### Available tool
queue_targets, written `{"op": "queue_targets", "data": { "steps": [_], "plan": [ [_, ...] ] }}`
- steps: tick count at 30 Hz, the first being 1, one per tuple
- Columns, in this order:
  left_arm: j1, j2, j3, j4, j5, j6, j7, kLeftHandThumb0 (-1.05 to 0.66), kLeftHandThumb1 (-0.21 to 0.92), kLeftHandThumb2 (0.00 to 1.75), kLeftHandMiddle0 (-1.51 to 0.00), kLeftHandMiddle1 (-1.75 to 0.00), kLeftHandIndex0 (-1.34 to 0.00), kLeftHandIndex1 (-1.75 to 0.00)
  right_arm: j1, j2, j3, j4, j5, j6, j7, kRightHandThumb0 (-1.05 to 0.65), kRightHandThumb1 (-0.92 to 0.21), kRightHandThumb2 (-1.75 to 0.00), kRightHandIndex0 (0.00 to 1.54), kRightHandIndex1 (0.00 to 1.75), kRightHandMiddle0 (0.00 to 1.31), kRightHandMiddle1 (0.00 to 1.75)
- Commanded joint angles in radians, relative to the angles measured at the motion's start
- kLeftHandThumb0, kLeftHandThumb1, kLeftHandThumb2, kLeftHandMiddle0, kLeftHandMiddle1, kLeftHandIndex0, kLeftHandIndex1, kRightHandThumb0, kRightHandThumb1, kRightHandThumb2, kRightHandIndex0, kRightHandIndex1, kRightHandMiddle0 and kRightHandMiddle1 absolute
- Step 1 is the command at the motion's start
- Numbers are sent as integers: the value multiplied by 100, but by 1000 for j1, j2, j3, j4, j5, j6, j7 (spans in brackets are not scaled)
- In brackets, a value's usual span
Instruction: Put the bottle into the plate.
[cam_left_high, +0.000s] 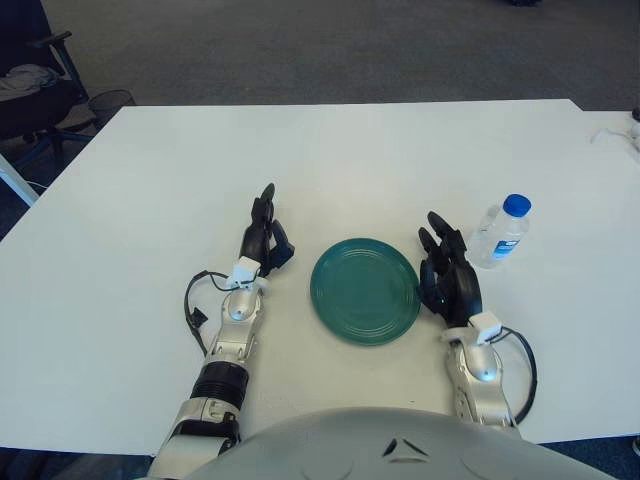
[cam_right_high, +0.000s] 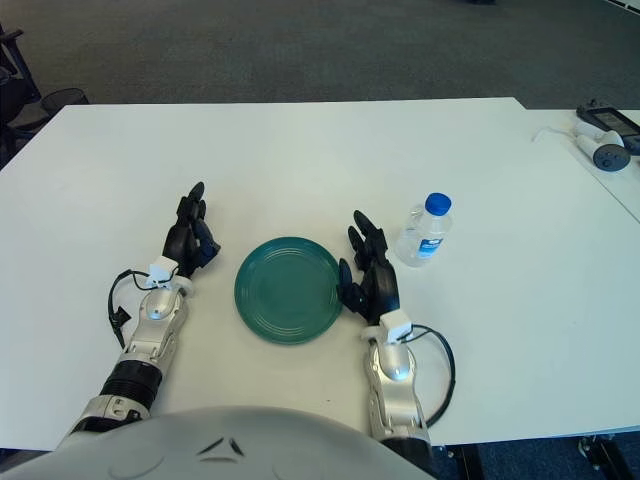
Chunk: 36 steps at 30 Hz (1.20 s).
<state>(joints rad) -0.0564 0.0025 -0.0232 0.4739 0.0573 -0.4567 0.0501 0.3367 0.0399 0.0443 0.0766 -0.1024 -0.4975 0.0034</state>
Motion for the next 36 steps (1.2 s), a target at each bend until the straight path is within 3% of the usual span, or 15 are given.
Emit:
{"op": "queue_targets", "data": {
  "steps": [1,10,19,26,36],
  "plan": [
    [47,3,-4,63,8,29,-8,-86,92,114,-16,-5,0,-40,74,-33,4,40,-60,-31,-23,-98,-92,-27,1,0,0,3],
    [21,-3,-2,106,4,9,-11,-87,92,115,-16,-4,0,-39,55,-48,3,64,17,-137,4,-103,-92,-38,1,0,0,0],
    [-10,-22,14,165,-29,4,-27,-86,92,113,-17,-4,0,-42,-3,-76,-27,128,23,-254,-3,-102,-92,-55,4,2,3,3],
    [-31,-29,23,209,-33,-18,-28,-86,92,111,-16,-4,0,-41,15,-96,-33,39,36,-216,14,-103,-92,-59,5,2,0,11],
    [-53,-29,30,255,-40,-42,-39,-85,92,109,-17,-4,0,-44,160,-133,-63,-274,84,-103,44,-99,-92,-64,9,3,0,30]
  ]
}}
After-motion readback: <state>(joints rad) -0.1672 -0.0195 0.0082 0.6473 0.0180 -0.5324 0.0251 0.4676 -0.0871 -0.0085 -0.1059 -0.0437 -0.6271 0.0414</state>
